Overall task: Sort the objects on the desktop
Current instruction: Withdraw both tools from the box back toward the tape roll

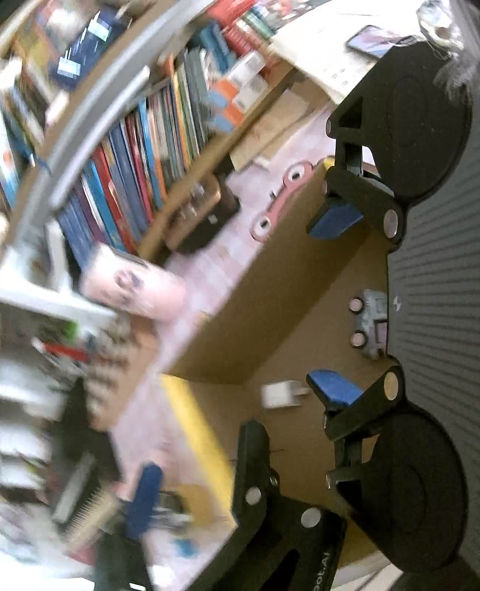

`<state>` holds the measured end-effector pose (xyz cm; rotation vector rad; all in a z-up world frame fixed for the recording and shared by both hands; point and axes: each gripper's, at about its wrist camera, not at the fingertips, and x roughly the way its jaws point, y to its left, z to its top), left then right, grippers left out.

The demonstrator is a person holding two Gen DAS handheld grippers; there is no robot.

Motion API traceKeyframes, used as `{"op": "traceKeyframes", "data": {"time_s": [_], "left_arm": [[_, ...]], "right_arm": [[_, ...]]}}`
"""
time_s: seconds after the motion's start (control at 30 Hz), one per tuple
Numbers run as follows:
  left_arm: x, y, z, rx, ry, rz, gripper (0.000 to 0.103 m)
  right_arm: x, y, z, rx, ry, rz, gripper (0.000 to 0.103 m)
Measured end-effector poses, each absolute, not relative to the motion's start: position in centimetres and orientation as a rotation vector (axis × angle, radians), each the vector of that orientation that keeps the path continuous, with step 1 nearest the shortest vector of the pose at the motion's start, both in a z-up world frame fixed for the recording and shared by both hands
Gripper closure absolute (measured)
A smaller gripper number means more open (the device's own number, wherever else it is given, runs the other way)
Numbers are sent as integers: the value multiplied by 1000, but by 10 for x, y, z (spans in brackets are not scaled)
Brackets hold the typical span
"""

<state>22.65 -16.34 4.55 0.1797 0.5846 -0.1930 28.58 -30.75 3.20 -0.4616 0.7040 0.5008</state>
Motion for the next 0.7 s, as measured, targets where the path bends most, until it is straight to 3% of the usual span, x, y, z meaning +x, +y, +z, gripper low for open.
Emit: {"op": "traceKeyframes", "data": {"time_s": [0.3,0.7], "left_arm": [[194,-128,62,108,481,-131,7],[149,-82,55,95,433,-123,7]], "right_arm": [[241,-329,70,-101,572,267,24],[154,-303,62,-4,474,11,22]]}}
